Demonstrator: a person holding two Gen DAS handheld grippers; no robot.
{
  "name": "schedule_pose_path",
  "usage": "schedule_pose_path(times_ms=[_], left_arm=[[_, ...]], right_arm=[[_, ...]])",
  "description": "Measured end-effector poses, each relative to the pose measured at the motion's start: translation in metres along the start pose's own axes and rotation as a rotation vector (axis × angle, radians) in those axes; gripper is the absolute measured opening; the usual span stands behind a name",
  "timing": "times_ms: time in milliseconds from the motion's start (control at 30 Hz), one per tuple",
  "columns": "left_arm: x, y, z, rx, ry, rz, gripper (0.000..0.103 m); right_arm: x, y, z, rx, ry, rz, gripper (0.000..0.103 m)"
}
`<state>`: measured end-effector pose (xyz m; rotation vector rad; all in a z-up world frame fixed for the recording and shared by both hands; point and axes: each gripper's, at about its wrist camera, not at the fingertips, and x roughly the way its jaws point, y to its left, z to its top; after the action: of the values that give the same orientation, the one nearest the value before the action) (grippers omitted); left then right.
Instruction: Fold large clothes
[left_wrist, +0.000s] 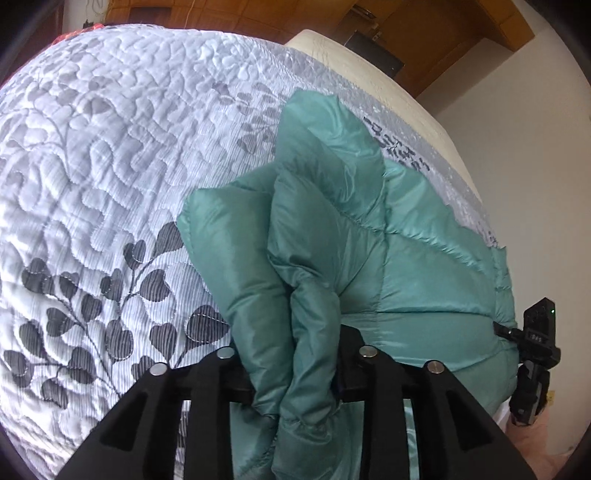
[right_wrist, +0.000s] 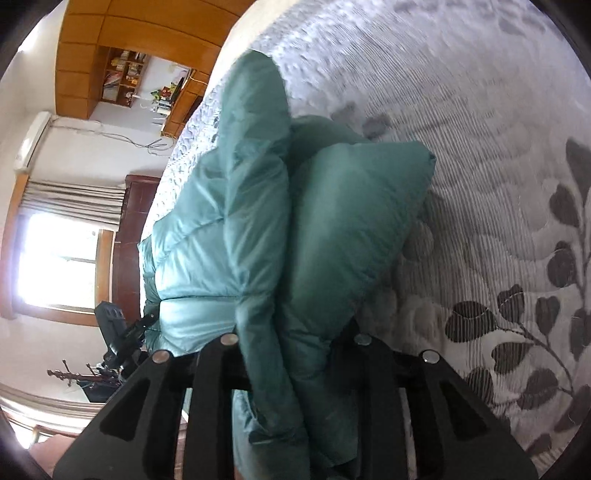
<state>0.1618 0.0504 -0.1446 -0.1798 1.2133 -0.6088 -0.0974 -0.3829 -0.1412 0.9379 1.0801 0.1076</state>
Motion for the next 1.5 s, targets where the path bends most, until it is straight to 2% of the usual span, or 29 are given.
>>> schedule_pose_path(times_ms=[167,233,267,333,367,433,567,733,933,967,1000,1033,1067,1133,1167,1267,1367,1500], left_arm=[[-0.004,0.002,-0.007,-0.008,0.006,-0.009,0.035],[-0.011,0.002,-0.006,-0.005,0.008,0.006,0.04],[-0.015,0.001,-0.005,-0.001,0.01,0.023,0.046],[-0.032,0.003,-0.004,0.01,-0.012,0.065,0.05],[-0.041,0.005,-0.002,0.009,-0.028,0.076,0.052],[-0.06,0.009,0.001,-0.001,-0.059,0.096,0.057],[-0.085,0.007,0.022,0.022,-0.124,0.12,0.058],[-0.055,-0.013,0.065,0.065,-0.1,0.122,0.061],[-0.013,-0.03,0.087,0.096,-0.013,0.116,0.061],[-0.009,-0.031,0.089,0.097,-0.008,0.114,0.059],[-0.006,-0.032,0.091,0.097,-0.005,0.111,0.057],[-0.002,-0.034,0.093,0.096,-0.001,0.108,0.046],[0.001,-0.035,0.095,0.095,0.003,0.109,0.031],[0.0,-0.036,0.098,0.083,-0.012,0.1,0.021],[-0.001,-0.035,0.1,0.076,-0.028,0.098,0.018],[-0.002,-0.031,0.104,0.057,-0.053,0.121,0.016],[0.015,-0.02,0.103,0.038,-0.006,0.133,0.016],[0.037,-0.007,0.097,0.028,0.032,0.138,0.019]], right_arm=[[0.003,-0.008,-0.001,0.005,-0.004,0.025,0.028],[-0.006,-0.007,-0.002,0.006,-0.013,0.005,0.04],[-0.012,-0.007,-0.003,-0.005,-0.023,-0.016,0.043],[-0.029,-0.003,-0.004,-0.028,-0.051,-0.074,0.054],[-0.037,-0.001,-0.004,-0.034,-0.068,-0.092,0.056],[-0.057,0.002,-0.004,-0.05,-0.11,-0.137,0.056],[-0.077,0.019,0.012,-0.104,-0.155,-0.139,0.057],[-0.056,0.039,0.052,-0.162,-0.134,-0.13,0.062],[-0.011,0.043,0.095,-0.174,-0.051,-0.152,0.063],[-0.004,0.044,0.096,-0.174,-0.04,-0.155,0.061],[0.0,0.044,0.1,-0.176,-0.032,-0.155,0.055],[0.003,0.045,0.102,-0.179,-0.026,-0.147,0.041],[0.005,0.046,0.105,-0.18,-0.021,-0.137,0.035],[0.005,0.051,0.11,-0.194,-0.034,-0.114,0.019],[0.003,0.053,0.112,-0.2,-0.048,-0.105,0.017],[0.0,0.051,0.123,-0.176,-0.073,-0.107,0.013],[0.017,0.035,0.129,-0.128,-0.021,-0.165,0.013],[0.034,0.018,0.13,-0.078,0.008,-0.149,0.013]])
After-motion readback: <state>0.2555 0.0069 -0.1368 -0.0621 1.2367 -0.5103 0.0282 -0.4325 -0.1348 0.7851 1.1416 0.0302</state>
